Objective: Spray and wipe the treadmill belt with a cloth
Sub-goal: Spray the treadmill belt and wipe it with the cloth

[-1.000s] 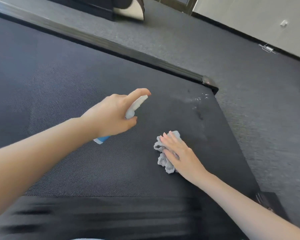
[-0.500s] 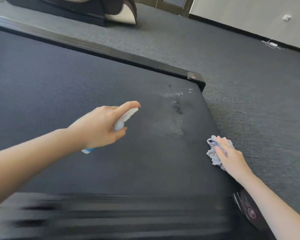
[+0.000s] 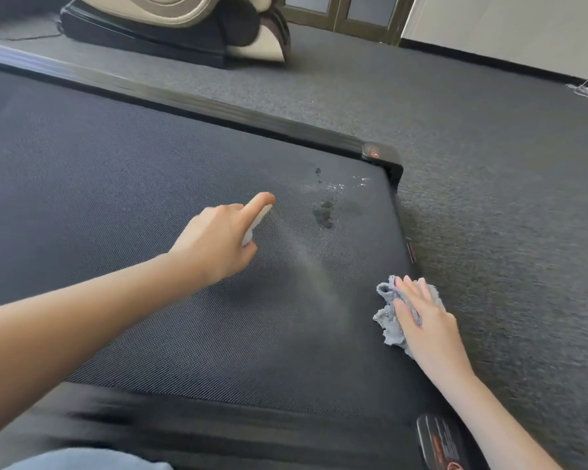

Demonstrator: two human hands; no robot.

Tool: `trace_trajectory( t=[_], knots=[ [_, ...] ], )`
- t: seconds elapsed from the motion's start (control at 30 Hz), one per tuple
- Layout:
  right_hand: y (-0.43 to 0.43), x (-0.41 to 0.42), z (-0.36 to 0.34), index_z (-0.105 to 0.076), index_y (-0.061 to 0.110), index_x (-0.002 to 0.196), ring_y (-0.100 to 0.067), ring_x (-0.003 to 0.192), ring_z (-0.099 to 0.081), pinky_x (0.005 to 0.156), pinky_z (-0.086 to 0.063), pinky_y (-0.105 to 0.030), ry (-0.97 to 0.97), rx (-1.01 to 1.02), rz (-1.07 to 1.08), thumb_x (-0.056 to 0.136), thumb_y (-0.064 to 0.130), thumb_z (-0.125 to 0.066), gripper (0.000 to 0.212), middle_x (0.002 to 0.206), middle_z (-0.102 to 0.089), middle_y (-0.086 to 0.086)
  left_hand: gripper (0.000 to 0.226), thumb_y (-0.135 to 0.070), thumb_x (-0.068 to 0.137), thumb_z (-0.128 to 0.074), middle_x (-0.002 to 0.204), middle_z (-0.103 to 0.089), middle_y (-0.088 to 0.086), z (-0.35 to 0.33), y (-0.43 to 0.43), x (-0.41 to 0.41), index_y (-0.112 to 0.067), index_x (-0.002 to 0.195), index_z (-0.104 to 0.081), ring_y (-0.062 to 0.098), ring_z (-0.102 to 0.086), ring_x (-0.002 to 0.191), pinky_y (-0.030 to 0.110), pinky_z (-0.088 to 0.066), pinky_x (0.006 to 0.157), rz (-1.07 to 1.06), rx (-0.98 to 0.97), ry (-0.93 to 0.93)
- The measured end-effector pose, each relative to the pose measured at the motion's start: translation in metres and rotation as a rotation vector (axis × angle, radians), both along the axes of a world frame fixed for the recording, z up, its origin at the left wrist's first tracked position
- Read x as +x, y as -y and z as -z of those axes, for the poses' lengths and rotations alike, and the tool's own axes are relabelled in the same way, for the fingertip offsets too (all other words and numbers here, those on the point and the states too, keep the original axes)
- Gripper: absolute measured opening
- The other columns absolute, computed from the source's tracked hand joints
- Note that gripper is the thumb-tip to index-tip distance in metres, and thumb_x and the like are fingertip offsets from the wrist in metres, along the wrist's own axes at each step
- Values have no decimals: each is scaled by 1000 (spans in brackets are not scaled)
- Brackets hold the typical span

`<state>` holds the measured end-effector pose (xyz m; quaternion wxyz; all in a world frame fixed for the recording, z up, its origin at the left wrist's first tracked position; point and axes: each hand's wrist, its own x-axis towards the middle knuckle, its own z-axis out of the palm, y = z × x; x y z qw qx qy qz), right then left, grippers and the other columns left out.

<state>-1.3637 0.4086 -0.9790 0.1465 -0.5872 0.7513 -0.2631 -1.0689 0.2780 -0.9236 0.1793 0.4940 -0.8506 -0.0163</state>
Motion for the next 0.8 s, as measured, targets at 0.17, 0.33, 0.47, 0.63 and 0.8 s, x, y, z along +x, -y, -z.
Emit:
trace_trajectory(
  t=[0.17, 0.33, 0.47, 0.63, 0.8],
  knots=[
    [13, -5, -1, -40, 25, 143, -1, 142, -7, 115, -7, -25, -64, 21, -109, 99, 21, -44, 44, 151, -29, 10, 59, -19, 83, -49, 95, -58, 1, -3, 18, -32, -30, 136, -27, 32, -56, 77, 37, -46, 65, -100, 20, 29],
    [31, -5, -2, -39, 26, 142, 3, 139, -6, 119, -8, -34, -56, 18, -169, 99, 24, -43, 43, 152, -29, 10, 57, -21, 85, -49, 97, -60, 5, -3, 37, -48, -29, 137, -27, 35, -60, 80, 38, -48, 65, -109, 0, 76],
    [30, -6, 5, -36, 26, 143, 2, 141, -5, 120, -9, -33, -104, -26, -195, 99, 25, -43, 45, 149, -27, 15, 53, -30, 89, -44, 99, -58, 3, 3, 41, -53, -35, 138, -23, 35, -59, 81, 38, -49, 69, -70, 16, 29],
    [30, -7, 11, -36, 29, 142, 5, 140, -4, 119, -9, -26, -119, -66, -177, 98, 26, -44, 45, 143, -21, 24, 63, -32, 93, -38, 105, -53, 1, -2, 40, -51, -46, 145, -6, 32, -58, 87, 39, -47, 79, 65, 76, -95],
    [33, -7, 18, -40, 28, 139, 6, 139, -12, 116, -12, -26, -154, -142, -160, 93, 36, -38, 47, 142, -33, 20, 77, -31, 90, -55, 103, -54, -2, -13, 36, -48, -50, 145, -5, 26, -57, 87, 39, -47, 80, 188, 61, -168]
  ],
)
